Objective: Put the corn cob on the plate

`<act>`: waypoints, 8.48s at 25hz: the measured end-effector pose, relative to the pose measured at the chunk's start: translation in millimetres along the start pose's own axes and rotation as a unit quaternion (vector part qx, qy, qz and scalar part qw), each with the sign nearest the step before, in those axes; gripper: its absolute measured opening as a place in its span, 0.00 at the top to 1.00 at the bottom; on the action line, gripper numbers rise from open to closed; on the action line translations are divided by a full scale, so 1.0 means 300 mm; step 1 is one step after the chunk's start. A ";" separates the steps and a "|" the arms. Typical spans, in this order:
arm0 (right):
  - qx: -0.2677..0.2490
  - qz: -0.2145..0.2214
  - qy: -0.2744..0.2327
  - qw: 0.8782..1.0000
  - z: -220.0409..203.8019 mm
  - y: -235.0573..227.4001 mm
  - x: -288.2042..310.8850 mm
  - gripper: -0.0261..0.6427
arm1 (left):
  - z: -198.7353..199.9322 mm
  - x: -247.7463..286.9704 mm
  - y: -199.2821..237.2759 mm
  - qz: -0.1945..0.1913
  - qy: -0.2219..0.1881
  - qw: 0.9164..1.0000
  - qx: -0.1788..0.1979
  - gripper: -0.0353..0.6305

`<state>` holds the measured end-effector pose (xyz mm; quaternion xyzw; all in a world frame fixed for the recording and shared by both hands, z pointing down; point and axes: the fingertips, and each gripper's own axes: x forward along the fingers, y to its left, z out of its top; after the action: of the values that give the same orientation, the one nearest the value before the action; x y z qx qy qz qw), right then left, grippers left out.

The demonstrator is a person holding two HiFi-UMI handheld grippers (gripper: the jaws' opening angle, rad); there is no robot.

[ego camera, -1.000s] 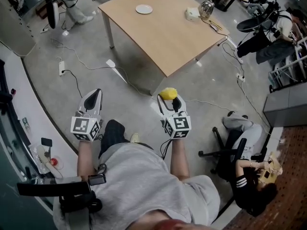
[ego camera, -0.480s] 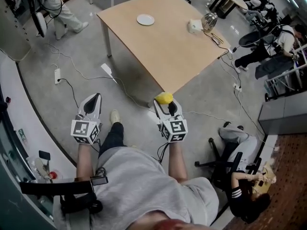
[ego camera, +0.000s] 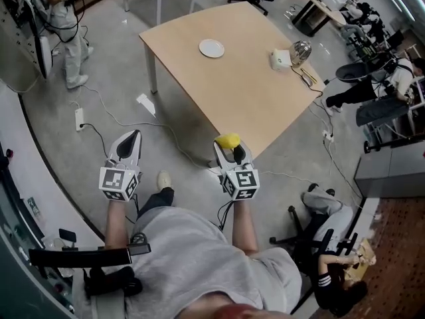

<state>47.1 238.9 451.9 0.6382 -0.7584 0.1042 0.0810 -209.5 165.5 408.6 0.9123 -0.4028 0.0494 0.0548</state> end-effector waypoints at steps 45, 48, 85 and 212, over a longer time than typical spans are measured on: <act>-0.005 -0.038 0.014 0.999 0.134 -0.495 0.761 0.59 | 0.055 0.890 0.307 -0.051 0.012 0.999 -0.001 0.92; -0.004 -0.046 0.026 0.999 0.098 -0.562 0.833 0.59 | 0.020 0.985 0.317 -0.053 0.023 0.998 -0.005 0.92; -0.103 0.024 0.161 0.981 -0.073 -0.908 1.576 0.59 | -0.246 1.288 0.463 0.012 0.106 0.993 -0.057 0.92; -0.057 0.060 0.215 0.973 -0.241 -0.958 2.072 0.55 | -0.338 1.379 0.580 0.054 0.135 0.987 -0.065 0.92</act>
<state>222.3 -380.6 696.5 0.5489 -0.7647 0.2003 0.2718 -65.5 -238.6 575.0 0.8688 -0.4425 0.1484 0.1652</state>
